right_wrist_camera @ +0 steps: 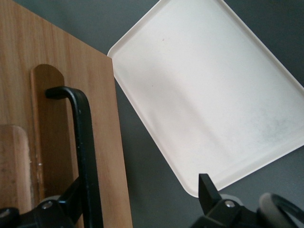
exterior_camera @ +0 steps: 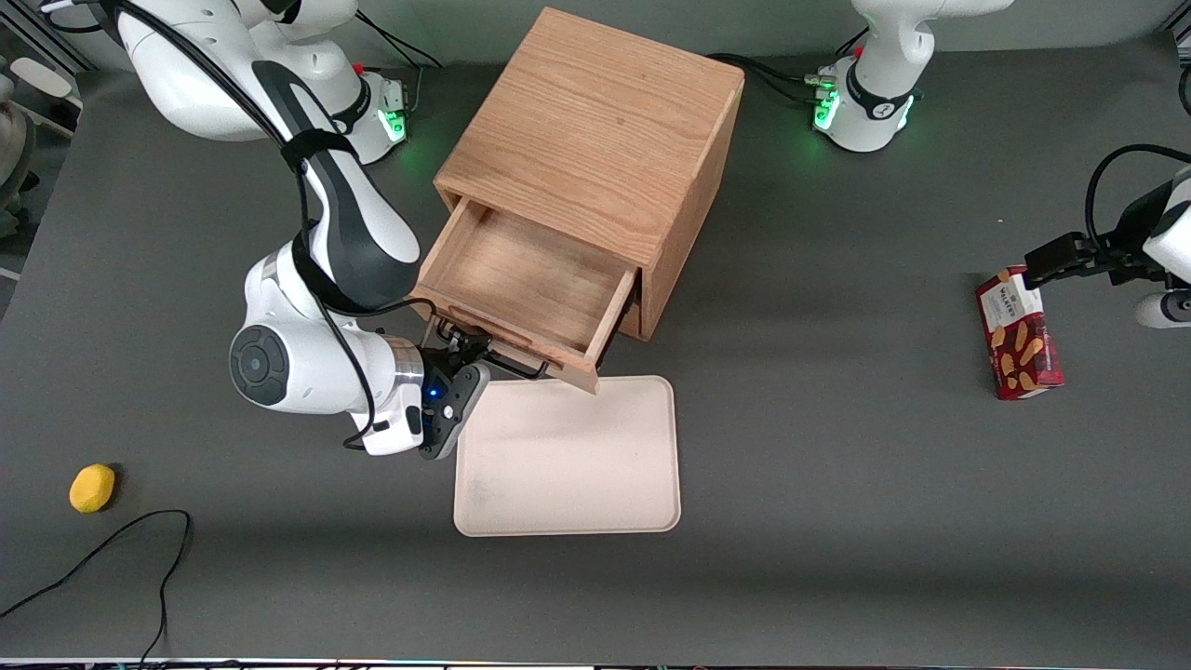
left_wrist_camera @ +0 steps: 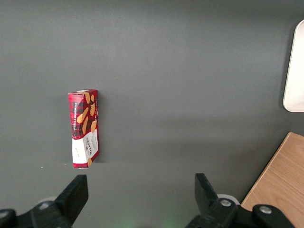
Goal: Open upper drawer
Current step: 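Keep pulling the drawer handle to slide the drawer fully out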
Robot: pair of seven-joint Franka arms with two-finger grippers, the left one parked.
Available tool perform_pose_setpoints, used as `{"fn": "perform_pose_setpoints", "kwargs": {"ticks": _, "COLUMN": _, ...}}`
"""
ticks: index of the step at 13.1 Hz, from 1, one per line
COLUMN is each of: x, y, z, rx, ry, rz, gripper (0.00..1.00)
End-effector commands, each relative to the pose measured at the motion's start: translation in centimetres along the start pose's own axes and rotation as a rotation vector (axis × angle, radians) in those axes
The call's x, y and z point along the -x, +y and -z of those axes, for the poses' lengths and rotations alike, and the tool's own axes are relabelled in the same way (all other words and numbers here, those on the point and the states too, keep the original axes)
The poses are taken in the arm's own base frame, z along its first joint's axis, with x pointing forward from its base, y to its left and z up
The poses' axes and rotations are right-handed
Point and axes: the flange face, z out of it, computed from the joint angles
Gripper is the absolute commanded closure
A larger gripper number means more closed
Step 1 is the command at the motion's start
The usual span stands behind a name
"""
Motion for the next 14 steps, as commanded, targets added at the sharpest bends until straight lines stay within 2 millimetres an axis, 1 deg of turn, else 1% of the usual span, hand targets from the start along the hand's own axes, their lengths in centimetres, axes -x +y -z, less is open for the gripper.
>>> {"fn": "perform_pose_setpoints", "kwargs": {"ticks": 1, "x": -0.5, "y": 1.7, "z": 0.4, "rx": 0.009, "ry": 0.023, "rz": 0.016, "gripper": 0.0}}
{"fn": "perform_pose_setpoints", "kwargs": {"ticks": 4, "x": -0.6, "y": 2.2, "z": 0.8, "rx": 0.014, "ry": 0.033, "rz": 0.02, "gripper": 0.0}}
{"fn": "perform_pose_setpoints", "kwargs": {"ticks": 6, "x": -0.3, "y": 2.9, "z": 1.0, "rx": 0.014, "ry": 0.038, "rz": 0.009, "gripper": 0.0}}
{"fn": "perform_pose_setpoints", "kwargs": {"ticks": 10, "x": -0.2, "y": 3.4, "z": 1.7, "rx": 0.022, "ry": 0.049, "rz": 0.004, "gripper": 0.0}}
{"fn": "perform_pose_setpoints", "kwargs": {"ticks": 12, "x": 0.1, "y": 4.3, "z": 1.8, "rx": 0.027, "ry": 0.06, "rz": -0.007, "gripper": 0.0}}
{"fn": "perform_pose_setpoints", "kwargs": {"ticks": 14, "x": 0.2, "y": 4.6, "z": 2.0, "rx": 0.032, "ry": 0.068, "rz": -0.012, "gripper": 0.0}}
